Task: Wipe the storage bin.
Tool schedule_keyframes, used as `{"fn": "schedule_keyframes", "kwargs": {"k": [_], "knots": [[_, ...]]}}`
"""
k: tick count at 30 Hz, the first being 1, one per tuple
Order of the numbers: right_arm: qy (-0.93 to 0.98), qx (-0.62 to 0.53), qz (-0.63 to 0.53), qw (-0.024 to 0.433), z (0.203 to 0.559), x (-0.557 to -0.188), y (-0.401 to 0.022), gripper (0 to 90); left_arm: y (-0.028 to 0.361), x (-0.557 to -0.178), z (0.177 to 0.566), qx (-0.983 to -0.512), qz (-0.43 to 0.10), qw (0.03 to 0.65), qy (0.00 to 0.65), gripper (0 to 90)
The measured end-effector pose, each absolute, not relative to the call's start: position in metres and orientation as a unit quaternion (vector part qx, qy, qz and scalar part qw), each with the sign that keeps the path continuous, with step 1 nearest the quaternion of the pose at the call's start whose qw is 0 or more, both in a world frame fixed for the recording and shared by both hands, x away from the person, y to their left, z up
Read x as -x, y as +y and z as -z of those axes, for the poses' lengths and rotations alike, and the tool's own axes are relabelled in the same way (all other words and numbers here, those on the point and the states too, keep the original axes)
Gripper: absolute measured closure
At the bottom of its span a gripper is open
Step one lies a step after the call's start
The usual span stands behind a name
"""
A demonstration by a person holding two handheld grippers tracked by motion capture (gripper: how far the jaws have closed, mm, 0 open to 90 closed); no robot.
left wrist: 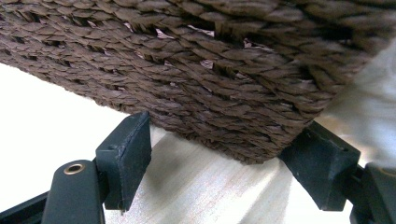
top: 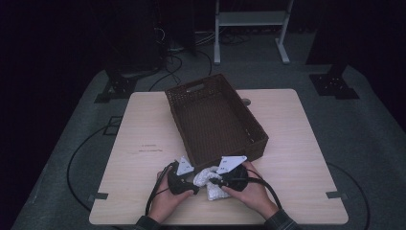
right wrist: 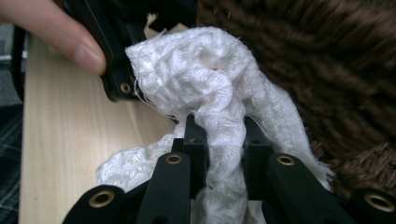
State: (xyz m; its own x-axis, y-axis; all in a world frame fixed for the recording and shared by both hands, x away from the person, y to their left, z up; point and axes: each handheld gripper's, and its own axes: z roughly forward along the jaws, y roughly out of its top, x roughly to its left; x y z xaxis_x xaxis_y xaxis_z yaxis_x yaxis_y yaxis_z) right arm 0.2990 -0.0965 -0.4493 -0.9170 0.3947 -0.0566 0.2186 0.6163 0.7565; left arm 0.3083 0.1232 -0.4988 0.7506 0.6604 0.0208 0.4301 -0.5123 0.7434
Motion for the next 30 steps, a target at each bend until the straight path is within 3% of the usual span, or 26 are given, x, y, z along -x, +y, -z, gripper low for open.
{"fn": "schedule_keyframes", "kwargs": {"k": [30], "knots": [[0.849,-0.185,-0.473,0.142,0.407,-0.289,-0.125,76.4,0.123,-0.308,0.499,-0.855,-0.153,0.379,0.32,25.3]]}}
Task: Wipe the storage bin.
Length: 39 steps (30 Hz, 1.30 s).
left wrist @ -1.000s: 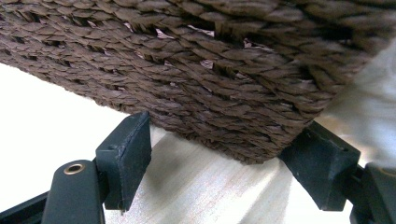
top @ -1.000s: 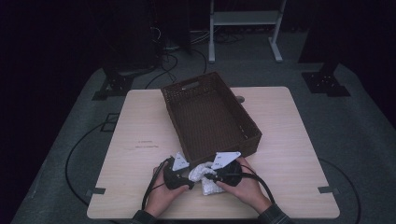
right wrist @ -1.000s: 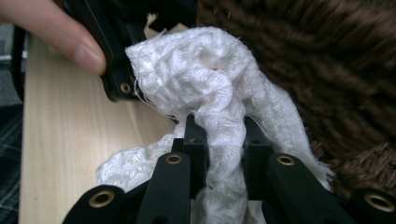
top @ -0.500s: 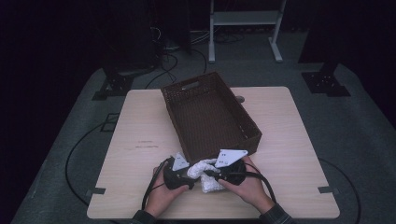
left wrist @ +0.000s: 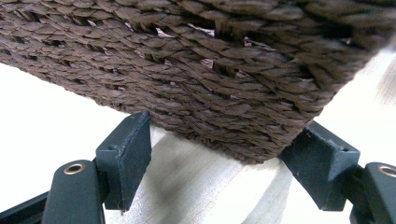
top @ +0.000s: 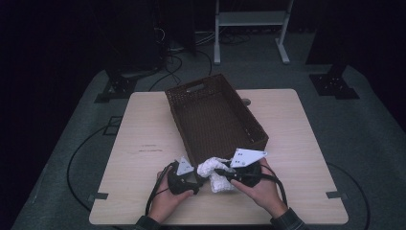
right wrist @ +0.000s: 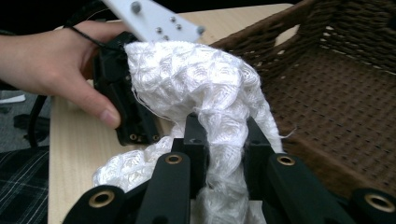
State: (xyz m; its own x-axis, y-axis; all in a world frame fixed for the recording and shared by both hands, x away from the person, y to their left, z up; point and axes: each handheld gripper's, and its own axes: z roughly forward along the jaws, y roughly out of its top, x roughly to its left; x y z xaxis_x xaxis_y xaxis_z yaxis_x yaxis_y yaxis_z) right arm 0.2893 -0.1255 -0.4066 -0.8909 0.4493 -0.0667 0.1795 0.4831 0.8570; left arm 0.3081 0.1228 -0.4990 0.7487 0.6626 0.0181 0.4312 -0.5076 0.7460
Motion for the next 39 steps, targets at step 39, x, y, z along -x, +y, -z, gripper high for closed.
{"fn": "schedule_keyframes", "kwargs": {"k": [39], "knots": [[0.818,-0.299,-0.461,0.169,0.42,-0.274,-0.236,76.1,0.123,-0.309,0.499,-0.855,-0.152,0.38,0.319,25.3]]}}
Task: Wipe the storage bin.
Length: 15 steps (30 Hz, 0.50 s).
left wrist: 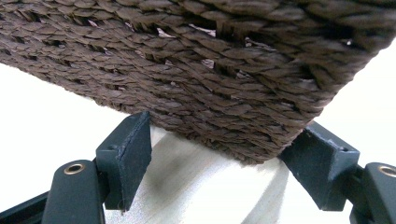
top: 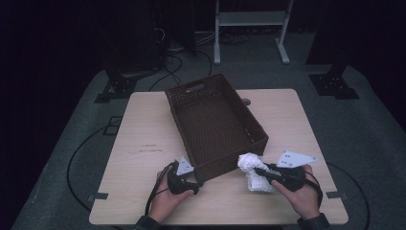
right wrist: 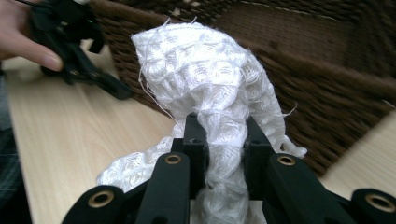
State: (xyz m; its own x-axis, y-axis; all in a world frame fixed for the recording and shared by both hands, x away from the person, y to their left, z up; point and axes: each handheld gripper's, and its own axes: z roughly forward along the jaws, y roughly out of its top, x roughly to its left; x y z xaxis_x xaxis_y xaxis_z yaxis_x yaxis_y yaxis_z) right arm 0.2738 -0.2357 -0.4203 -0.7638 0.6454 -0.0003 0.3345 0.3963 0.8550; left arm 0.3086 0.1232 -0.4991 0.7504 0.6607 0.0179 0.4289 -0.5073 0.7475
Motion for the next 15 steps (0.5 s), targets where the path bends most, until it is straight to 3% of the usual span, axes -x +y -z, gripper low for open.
{"fn": "schedule_keyframes", "kwargs": {"k": [15], "knots": [[0.806,-0.362,-0.423,0.202,0.44,-0.272,-0.281,76.0,0.128,-0.31,0.497,-0.856,-0.139,0.385,0.317,27.0]]}}
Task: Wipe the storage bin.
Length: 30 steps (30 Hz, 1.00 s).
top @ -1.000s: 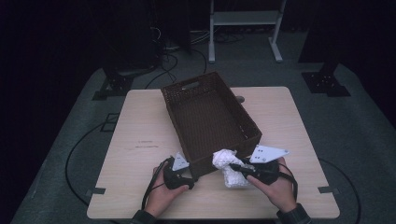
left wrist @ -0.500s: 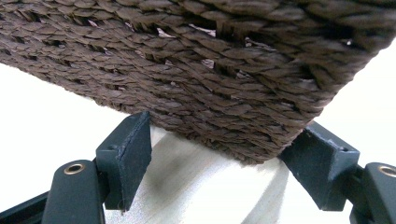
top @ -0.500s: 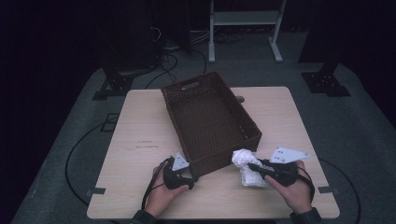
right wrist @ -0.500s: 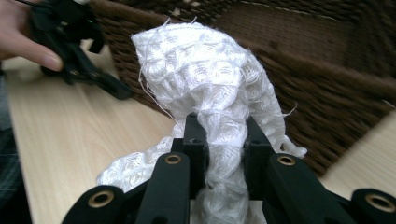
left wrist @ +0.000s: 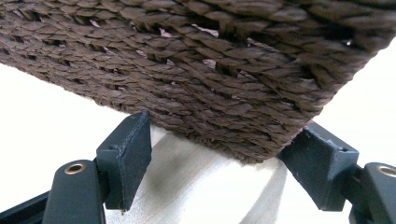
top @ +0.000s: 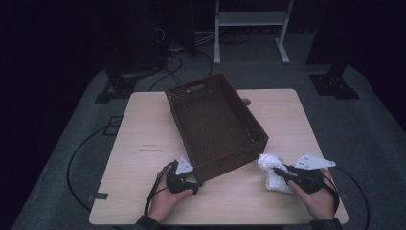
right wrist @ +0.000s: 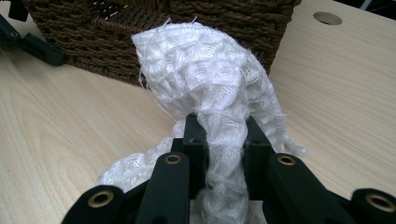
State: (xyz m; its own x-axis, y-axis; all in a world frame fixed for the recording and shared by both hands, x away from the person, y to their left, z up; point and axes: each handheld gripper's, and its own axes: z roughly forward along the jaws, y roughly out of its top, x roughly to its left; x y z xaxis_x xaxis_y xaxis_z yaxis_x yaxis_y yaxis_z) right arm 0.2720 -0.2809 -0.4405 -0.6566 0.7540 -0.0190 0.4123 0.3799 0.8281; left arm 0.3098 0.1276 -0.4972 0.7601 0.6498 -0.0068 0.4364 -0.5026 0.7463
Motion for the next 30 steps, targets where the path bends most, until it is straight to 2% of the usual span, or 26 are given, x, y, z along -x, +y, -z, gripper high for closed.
{"fn": "schedule_keyframes", "kwargs": {"k": [12,18,25,30], "knots": [[0.807,-0.365,-0.419,0.2,0.444,-0.272,-0.283,76.0,0.161,-0.297,0.47,-0.844,-0.126,0.42,0.309,36.0],[0.808,-0.367,-0.417,0.196,0.445,-0.272,-0.282,76.0,0.177,-0.294,0.453,-0.836,-0.114,0.442,0.305,53.4],[0.81,-0.365,-0.414,0.197,0.446,-0.272,-0.28,76.0,0.19,-0.291,0.433,-0.818,-0.107,0.475,0.306,84.6],[0.811,-0.364,-0.413,0.199,0.446,-0.269,-0.281,76.0,0.191,-0.292,0.421,-0.814,-0.112,0.489,0.291,89.3]]}}
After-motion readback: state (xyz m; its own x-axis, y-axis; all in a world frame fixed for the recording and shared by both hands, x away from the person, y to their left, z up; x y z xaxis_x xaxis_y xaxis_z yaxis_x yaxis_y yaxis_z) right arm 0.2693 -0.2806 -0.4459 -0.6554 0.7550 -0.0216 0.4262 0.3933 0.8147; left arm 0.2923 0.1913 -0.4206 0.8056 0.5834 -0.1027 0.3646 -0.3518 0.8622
